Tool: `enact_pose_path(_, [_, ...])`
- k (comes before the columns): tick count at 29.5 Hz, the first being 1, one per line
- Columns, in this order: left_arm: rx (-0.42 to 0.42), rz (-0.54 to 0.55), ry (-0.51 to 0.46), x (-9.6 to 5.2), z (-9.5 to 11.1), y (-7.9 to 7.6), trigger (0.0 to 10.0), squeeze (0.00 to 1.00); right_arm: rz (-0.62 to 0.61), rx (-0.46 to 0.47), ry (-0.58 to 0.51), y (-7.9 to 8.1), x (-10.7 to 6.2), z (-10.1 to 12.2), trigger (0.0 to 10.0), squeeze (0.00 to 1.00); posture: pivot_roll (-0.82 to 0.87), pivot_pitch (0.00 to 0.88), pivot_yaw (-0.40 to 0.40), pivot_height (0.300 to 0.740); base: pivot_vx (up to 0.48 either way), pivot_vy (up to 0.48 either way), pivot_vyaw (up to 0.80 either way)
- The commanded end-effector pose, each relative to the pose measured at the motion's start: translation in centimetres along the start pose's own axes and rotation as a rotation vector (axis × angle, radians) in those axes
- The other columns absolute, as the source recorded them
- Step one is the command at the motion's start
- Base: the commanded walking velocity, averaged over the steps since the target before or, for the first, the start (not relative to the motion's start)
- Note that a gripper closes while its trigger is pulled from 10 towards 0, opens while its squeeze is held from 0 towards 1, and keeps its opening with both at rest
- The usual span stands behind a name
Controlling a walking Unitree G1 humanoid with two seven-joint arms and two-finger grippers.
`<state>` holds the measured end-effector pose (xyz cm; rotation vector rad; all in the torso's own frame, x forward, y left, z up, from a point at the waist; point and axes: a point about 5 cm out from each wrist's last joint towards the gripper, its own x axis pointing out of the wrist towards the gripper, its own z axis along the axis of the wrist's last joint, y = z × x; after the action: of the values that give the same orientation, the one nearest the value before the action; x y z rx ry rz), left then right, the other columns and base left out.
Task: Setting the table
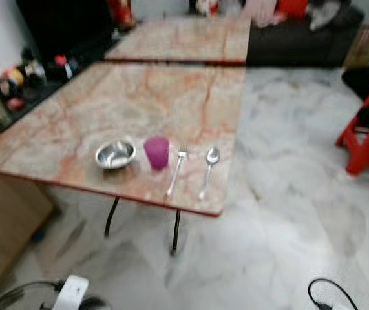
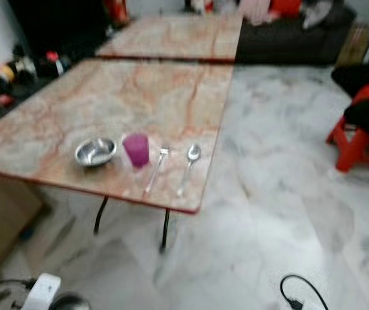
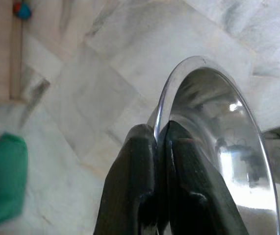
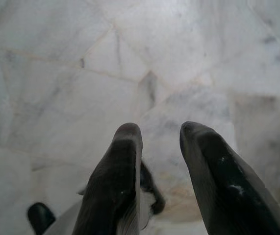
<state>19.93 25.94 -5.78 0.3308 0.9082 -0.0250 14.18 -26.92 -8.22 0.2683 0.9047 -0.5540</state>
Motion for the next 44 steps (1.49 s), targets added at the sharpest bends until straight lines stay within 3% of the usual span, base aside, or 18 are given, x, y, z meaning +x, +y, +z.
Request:
enact_pose_path(1, [0.003,0.005,0.029,-0.2,-0.86,0.32,10.0,0.0,-0.002,0.002,-0.007,0.09,0.04,0.23,10.0,0.0,0.02,0.051,0.081,0.74,0.0,-0.424,0.8])
enact_pose_path(28, [-0.001,0.001,0.016,-0.09,-0.36,0.27,10.0,0.0,-0.008,-0.002,0.001,0.02,0.02,0.09,10.0,0.0,0.01,0.042,0.081,0.74,0.0,-0.049,0.8])
enact_pose_path(33, [0.005,0.001,0.013,-0.06,-0.25,0.21,10.0,0.0,-0.002,0.039,0.003,0.11,0.01,-0.02,10.0,0.0,0.01,0.044,0.081,0.74,0.0,0.0,0.21])
enact_pose_path(44, [0.009,-0.004,0.021,-0.1,-0.6,-0.08,10.0,0.0,-0.01,-0.012,-0.003,0.01,0.04,0.21,10.0,0.0,0.02,0.053,0.079,0.74,0.0,-0.202,0.07])
